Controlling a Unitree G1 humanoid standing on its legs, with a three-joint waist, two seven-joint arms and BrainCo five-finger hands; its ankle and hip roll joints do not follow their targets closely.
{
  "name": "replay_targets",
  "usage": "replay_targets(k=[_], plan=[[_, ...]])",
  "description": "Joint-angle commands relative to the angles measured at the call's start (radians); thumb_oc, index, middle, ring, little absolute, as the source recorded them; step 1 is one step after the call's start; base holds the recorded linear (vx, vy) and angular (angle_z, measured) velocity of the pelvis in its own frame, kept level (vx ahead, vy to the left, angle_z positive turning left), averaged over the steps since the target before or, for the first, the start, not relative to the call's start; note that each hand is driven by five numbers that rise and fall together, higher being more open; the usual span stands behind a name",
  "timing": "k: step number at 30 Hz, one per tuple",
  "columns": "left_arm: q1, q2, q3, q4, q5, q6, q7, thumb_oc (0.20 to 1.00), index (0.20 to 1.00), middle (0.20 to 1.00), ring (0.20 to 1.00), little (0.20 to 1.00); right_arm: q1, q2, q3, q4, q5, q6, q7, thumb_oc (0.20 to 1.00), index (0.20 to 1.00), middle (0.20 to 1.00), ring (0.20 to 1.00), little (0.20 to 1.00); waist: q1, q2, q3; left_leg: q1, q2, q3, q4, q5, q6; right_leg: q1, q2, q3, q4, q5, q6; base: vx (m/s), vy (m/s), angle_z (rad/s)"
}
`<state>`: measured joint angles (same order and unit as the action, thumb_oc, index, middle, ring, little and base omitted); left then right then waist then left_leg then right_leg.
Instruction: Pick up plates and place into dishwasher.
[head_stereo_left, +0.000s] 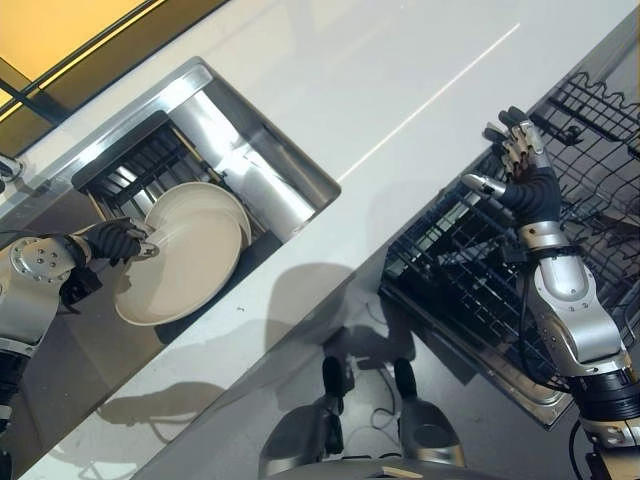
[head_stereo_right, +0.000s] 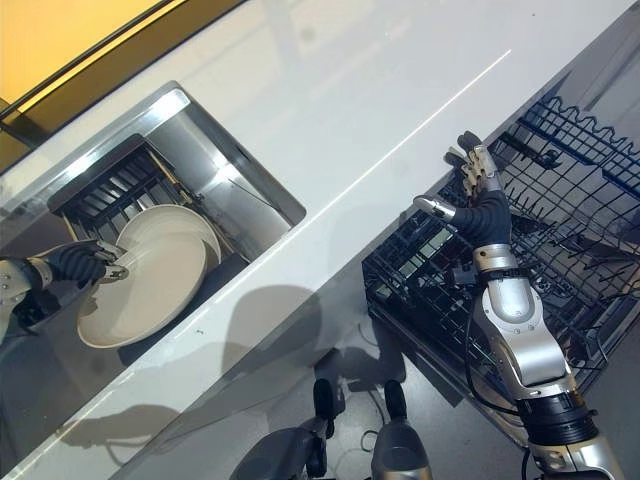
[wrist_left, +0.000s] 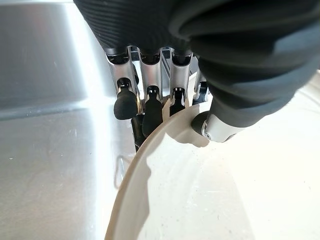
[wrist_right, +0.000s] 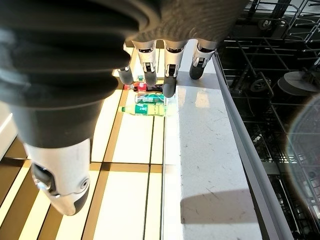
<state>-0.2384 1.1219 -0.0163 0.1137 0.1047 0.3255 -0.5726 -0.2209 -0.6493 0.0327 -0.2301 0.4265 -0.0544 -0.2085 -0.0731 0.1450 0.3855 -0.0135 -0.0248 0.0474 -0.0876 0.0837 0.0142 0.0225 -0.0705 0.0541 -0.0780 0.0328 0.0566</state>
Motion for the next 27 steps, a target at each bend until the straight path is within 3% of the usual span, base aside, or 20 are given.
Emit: replay_targets(k=[1, 4, 11, 20, 27], plan=[[0.036, 0.069, 0.099, -0.014, 0.025, -0.036, 0.107, 0.200, 0.200, 0.200, 0.200, 0.200, 0.023, 0.002, 0.039, -0.074, 0.029, -0.054, 0.029, 1.000, 1.000, 1.000, 1.000, 1.000, 0.060, -0.054, -0.120, -0.041, -0.022, -0.038, 0.055, -0.039, 0.006, -0.099, -0.135, -0.019, 0.030, 0.103, 0.102, 0.00, 0.000, 0.00], [0.030, 0.056, 0.123, -0.001, 0.027, -0.059, 0.227, 0.200, 0.200, 0.200, 0.200, 0.200, 0.022, 0.009, 0.045, -0.075, 0.025, -0.051, 0.023, 1.000, 1.000, 1.000, 1.000, 1.000, 0.062, -0.056, -0.127, -0.037, -0.023, -0.041, 0.053, -0.039, 0.006, -0.096, -0.134, -0.021, 0.030, 0.099, 0.102, 0.01, -0.011, 0.06], [0.061, 0.004, 0.241, 0.025, 0.002, -0.179, 0.535, 0.200, 0.200, 0.200, 0.200, 0.200, 0.062, 0.045, 0.035, -0.083, -0.002, -0.057, 0.036, 1.000, 1.000, 1.000, 1.000, 1.000, 0.071, -0.068, -0.148, -0.028, -0.021, -0.050, 0.047, -0.039, 0.006, -0.092, -0.132, -0.026, 0.035, 0.088, 0.100, 0.01, -0.006, 0.03], [0.151, -0.041, 0.336, -0.021, 0.003, -0.226, 0.762, 0.200, 0.200, 0.200, 0.200, 0.200, 0.088, 0.064, 0.031, -0.090, -0.011, -0.070, 0.041, 1.000, 1.000, 1.000, 1.000, 1.000, 0.080, -0.079, -0.162, -0.019, -0.016, -0.054, 0.042, -0.040, 0.004, -0.085, -0.130, -0.031, 0.035, 0.083, 0.098, 0.00, -0.011, 0.02], [0.167, -0.105, 0.401, -0.078, -0.038, -0.341, 1.019, 0.200, 0.200, 0.200, 0.200, 0.200, 0.109, 0.093, 0.045, -0.110, -0.042, -0.102, 0.049, 1.000, 1.000, 1.000, 1.000, 1.000, 0.082, -0.094, -0.193, -0.001, -0.012, -0.058, 0.029, -0.046, 0.001, -0.072, -0.125, -0.031, 0.022, 0.079, 0.093, 0.00, -0.011, 0.00]])
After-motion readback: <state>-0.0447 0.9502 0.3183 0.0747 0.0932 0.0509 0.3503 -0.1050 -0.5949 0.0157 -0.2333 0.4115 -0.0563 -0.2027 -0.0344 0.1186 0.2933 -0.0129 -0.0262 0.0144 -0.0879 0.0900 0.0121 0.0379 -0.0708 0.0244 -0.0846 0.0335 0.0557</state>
